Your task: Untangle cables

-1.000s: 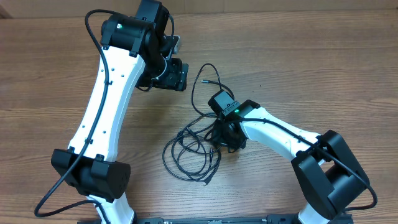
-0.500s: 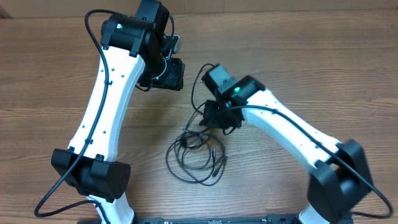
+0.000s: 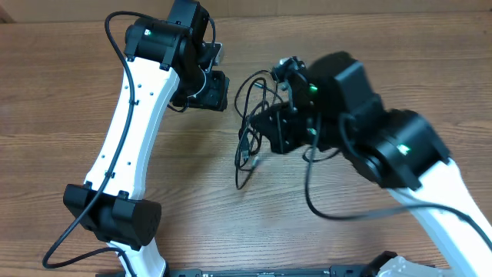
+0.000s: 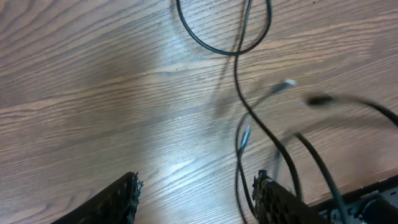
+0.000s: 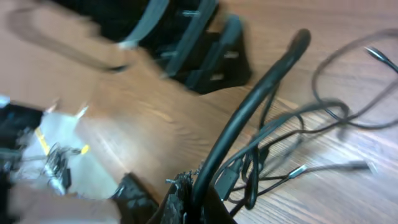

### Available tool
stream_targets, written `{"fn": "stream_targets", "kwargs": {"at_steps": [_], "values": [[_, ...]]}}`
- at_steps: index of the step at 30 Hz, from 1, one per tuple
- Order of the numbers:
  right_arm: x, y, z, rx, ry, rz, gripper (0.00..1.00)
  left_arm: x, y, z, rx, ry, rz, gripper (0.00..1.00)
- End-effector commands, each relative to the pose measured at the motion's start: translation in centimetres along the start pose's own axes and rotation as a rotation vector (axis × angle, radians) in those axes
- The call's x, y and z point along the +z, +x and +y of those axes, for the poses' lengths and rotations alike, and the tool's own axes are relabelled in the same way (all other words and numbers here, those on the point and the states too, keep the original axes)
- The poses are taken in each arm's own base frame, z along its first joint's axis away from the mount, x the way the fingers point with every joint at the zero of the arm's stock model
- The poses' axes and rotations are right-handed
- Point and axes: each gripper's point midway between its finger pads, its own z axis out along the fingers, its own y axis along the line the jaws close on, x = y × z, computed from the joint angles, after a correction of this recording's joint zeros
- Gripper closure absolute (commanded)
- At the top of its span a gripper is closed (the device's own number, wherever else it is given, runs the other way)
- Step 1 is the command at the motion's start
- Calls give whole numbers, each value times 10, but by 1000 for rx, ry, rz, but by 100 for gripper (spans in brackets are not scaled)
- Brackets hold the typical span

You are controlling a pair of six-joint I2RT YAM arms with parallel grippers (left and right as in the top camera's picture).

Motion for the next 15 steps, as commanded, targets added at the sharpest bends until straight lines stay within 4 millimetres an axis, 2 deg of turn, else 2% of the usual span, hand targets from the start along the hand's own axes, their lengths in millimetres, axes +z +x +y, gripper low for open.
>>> {"fn": "stream_targets", "kwargs": {"at_steps": [1, 4, 15], "values": [[-18, 1, 42, -190, -211, -6, 96, 0, -2, -4, 15, 27, -5, 39], [-23, -3, 58, -244, -294, -25, 96, -1, 1, -20, 101, 119, 4, 38], [-27, -14, 69, -282, -340, -78, 96, -8, 13, -49, 284, 304, 24, 38]]}}
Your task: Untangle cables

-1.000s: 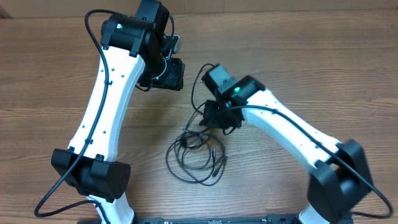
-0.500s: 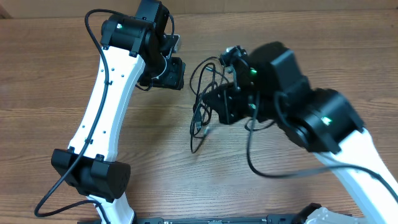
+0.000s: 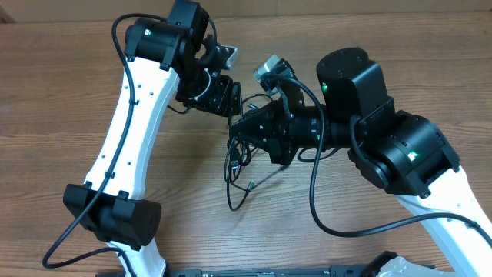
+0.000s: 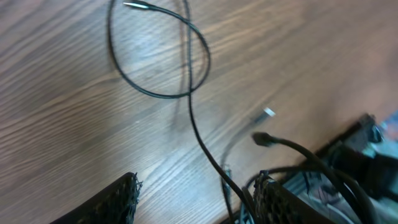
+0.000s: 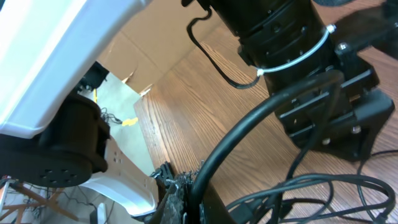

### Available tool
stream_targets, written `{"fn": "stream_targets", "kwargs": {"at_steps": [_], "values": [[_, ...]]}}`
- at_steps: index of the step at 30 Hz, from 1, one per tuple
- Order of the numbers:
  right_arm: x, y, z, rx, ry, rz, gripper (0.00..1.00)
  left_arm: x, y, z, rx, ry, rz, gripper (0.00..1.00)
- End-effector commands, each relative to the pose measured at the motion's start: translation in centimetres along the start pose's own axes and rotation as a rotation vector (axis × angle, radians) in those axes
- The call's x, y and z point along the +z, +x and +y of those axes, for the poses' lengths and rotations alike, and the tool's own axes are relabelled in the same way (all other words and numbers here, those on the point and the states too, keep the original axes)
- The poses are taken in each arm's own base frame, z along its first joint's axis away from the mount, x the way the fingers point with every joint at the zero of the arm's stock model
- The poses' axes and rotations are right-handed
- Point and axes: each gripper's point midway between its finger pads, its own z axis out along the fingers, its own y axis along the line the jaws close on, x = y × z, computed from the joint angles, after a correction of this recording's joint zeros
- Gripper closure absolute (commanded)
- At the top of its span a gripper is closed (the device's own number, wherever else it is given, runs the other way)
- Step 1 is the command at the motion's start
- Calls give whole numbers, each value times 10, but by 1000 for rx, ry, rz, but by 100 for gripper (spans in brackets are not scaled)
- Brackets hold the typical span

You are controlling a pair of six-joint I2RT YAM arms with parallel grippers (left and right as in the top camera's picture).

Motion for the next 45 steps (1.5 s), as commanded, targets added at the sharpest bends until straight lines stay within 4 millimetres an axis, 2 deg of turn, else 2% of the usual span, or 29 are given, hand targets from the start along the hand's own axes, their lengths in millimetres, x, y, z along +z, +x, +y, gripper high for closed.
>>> {"fn": "stream_targets", "kwargs": {"at_steps": [1, 7, 12, 18, 23, 26, 35, 39, 45], "values": [[-8, -9, 16, -51, -53, -29, 96, -1, 0, -17, 105, 104, -9, 37], [-10, -13, 27, -74, -116, -41, 96, -2, -2, -28, 151, 166, -23, 32], [-13, -22, 42, -122, -189, -75, 96, -3, -2, -29, 90, 181, -20, 34], [-14, -25, 44, -131, -193, -88, 96, -10, -1, -46, 121, 304, -34, 33], [-16, -30, 42, -129, -189, -108, 96, -16, -1, -46, 135, 351, -53, 34], [-19, -38, 41, -90, -191, -134, 96, -21, -2, -54, 155, 412, -70, 35], [-26, -50, 62, -171, -291, -180, 96, -24, 9, -66, 225, 463, -50, 35], [-28, -53, 57, -181, -275, -193, 96, -25, 8, -70, 232, 485, -56, 34], [-36, -60, 34, -201, -213, -222, 96, -27, 8, -79, 266, 527, -71, 34]]}}
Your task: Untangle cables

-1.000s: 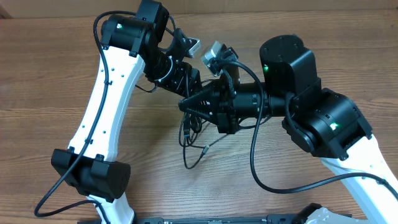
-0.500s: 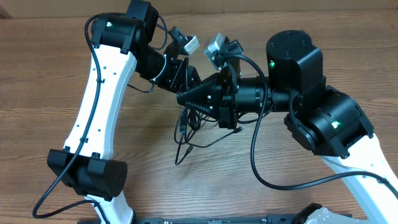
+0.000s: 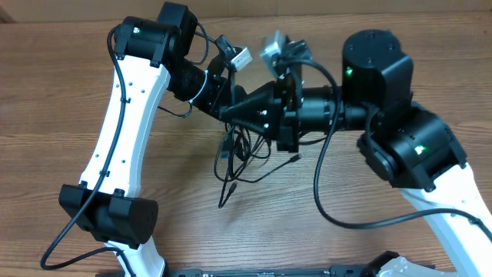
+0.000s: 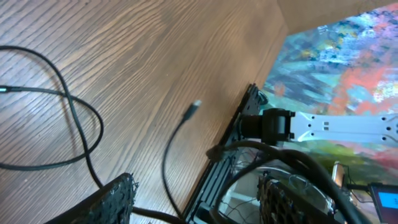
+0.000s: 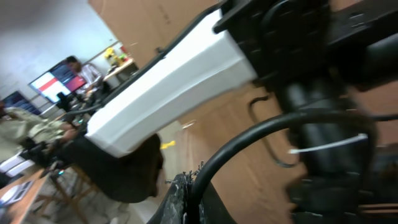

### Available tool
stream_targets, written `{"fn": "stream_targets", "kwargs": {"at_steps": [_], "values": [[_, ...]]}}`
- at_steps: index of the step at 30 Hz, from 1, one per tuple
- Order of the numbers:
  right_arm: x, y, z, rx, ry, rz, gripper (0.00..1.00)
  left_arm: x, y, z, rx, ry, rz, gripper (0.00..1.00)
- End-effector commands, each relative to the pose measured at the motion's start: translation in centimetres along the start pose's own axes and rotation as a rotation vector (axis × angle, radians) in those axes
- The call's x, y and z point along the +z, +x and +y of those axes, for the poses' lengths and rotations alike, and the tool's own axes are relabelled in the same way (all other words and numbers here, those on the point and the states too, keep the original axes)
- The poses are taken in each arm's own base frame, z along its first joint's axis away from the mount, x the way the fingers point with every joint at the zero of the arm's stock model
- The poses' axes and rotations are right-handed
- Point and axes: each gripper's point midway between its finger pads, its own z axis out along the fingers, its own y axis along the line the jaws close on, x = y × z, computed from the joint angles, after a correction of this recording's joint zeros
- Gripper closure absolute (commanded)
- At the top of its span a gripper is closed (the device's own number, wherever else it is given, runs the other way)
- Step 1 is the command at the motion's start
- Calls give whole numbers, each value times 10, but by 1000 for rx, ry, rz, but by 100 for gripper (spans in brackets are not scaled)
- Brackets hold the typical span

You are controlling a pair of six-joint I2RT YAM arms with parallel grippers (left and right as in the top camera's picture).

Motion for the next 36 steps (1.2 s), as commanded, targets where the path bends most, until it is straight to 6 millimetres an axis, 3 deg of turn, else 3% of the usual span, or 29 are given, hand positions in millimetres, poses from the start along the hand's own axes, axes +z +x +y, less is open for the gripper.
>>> {"fn": "stream_targets", "kwargs": {"at_steps": [1, 16, 20, 22, 25, 29, 33, 36], "values": [[-12, -13, 1, -60, 15, -38, 96, 4, -2, -14, 57, 61, -9, 34], [1, -19, 7, -63, -127, -37, 96, 5, -11, -40, 111, 192, -57, 34], [0, -22, 11, -3, -148, -39, 96, 7, -12, -31, 130, 141, -52, 42], [-3, -23, 5, 44, -124, -41, 96, 8, -11, -11, 84, 37, -28, 49], [-6, -18, -25, 134, 23, -51, 96, 1, -9, 37, -140, -223, -9, 50], [-17, 2, -83, 263, 348, -45, 96, -25, 4, 93, -432, -581, -40, 48], [-44, 31, -132, 430, 674, -37, 96, -42, 11, 115, -552, -750, -80, 48], [-61, 51, -155, 535, 841, -35, 96, -48, 11, 121, -602, -798, -108, 49]]}}
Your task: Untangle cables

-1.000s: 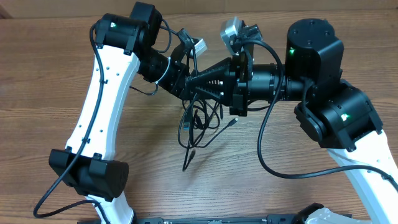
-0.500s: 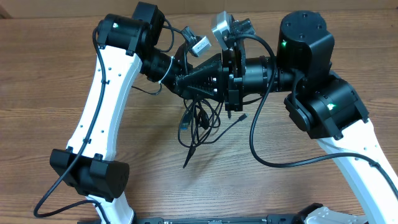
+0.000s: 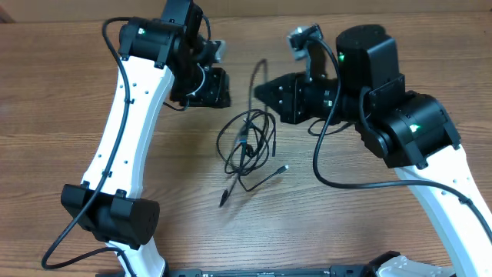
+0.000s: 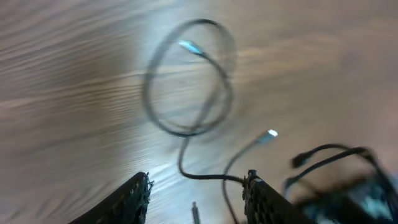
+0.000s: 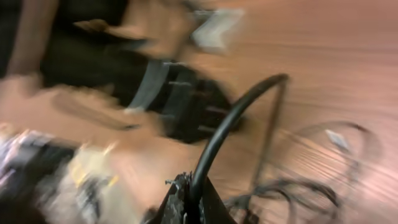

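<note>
Thin black cables lie in a loose tangle (image 3: 246,146) on the wooden table, between the two arms. One strand rises from it to my right gripper (image 3: 263,91), which is shut on that black cable (image 5: 236,118); the right wrist view is blurred. My left gripper (image 3: 211,88) hangs open above the table, up and left of the tangle. In its wrist view a cable loop (image 4: 186,81) and a silver connector (image 4: 270,134) lie ahead. A strand touches the right finger (image 4: 258,199), and a plug tip shows low between the fingers.
The wooden table (image 3: 61,115) ends at a far edge along the top of the overhead view. The white left arm (image 3: 127,131) crosses the left half. The right arm's own thick cable (image 3: 319,185) loops just right of the tangle. Loose cable ends (image 3: 223,201) trail toward the front.
The two grippers were pressed close together mid-table with the bundle hanging below. Now they stand apart, the left back at the upper left, and the tangle lies lower and more spread out.
First my right gripper was shut on a cable at the tangle while the left stood open to its upper left. The left then came beside the right gripper, and the two met over the bundle. Now they are apart, the right still holding its strand.
</note>
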### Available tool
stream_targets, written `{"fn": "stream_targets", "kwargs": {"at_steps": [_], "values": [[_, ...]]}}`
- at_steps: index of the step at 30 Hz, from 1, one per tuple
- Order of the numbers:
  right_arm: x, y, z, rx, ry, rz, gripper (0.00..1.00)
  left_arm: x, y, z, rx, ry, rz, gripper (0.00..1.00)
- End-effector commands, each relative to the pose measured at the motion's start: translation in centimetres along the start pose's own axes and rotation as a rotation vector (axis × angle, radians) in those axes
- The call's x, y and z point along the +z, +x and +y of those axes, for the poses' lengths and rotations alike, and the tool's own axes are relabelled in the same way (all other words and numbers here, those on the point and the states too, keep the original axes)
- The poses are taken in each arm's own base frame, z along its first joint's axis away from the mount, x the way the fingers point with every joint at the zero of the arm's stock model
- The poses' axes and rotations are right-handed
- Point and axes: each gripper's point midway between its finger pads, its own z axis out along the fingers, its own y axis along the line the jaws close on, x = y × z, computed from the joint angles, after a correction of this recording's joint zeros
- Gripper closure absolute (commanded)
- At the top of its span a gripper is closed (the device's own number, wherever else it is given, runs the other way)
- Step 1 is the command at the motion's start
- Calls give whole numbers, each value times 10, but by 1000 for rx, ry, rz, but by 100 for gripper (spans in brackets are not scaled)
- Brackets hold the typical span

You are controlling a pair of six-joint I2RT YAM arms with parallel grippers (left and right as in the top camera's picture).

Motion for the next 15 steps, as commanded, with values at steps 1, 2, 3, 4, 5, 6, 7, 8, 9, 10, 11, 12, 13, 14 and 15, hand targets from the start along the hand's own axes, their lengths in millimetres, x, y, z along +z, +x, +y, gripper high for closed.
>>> {"fn": "stream_targets", "kwargs": {"at_steps": [1, 2, 3, 4, 5, 6, 7, 8, 9, 10, 11, 12, 13, 14, 15], "values": [[-7, -19, -49, 127, 278, -123, 96, -3, -8, 30, -167, -165, -56, 49], [-5, -16, -57, 142, 314, -116, 96, -3, -9, 29, -168, -161, -58, 49], [-4, -14, -65, 151, 347, -111, 96, -3, -9, 28, -166, -158, -57, 49], [-4, -13, -74, 169, 393, -114, 96, -2, -8, 27, -164, -158, -56, 49], [-4, -12, -86, 194, 451, -120, 96, -2, -8, 26, -162, -158, -55, 49], [-5, -10, -101, 228, 528, -131, 96, -2, -7, 25, -158, -158, -51, 49], [-7, -8, -113, 252, 594, -138, 96, -1, -6, 24, -155, -158, -49, 48], [-7, -5, -126, 273, 661, -137, 96, -1, -5, 23, -150, -159, -44, 48], [-7, -1, -135, 287, 709, -128, 96, -1, -4, 22, -145, -159, -40, 48], [-5, 4, -143, 294, 743, -111, 96, 0, -3, 21, -142, -160, -36, 48], [-2, 9, -149, 303, 769, -86, 96, 0, -2, 20, -141, -160, -33, 48], [2, 14, -153, 314, 785, -65, 96, 0, -2, 19, -140, -160, -32, 48], [5, 19, -158, 319, 801, -39, 96, 0, -2, 19, -139, -160, -33, 47], [8, 23, -162, 321, 815, -17, 96, 0, -2, 19, -139, -160, -33, 47], [11, 27, -165, 323, 828, 4, 96, 0, -2, 19, -139, -160, -33, 47]]}}
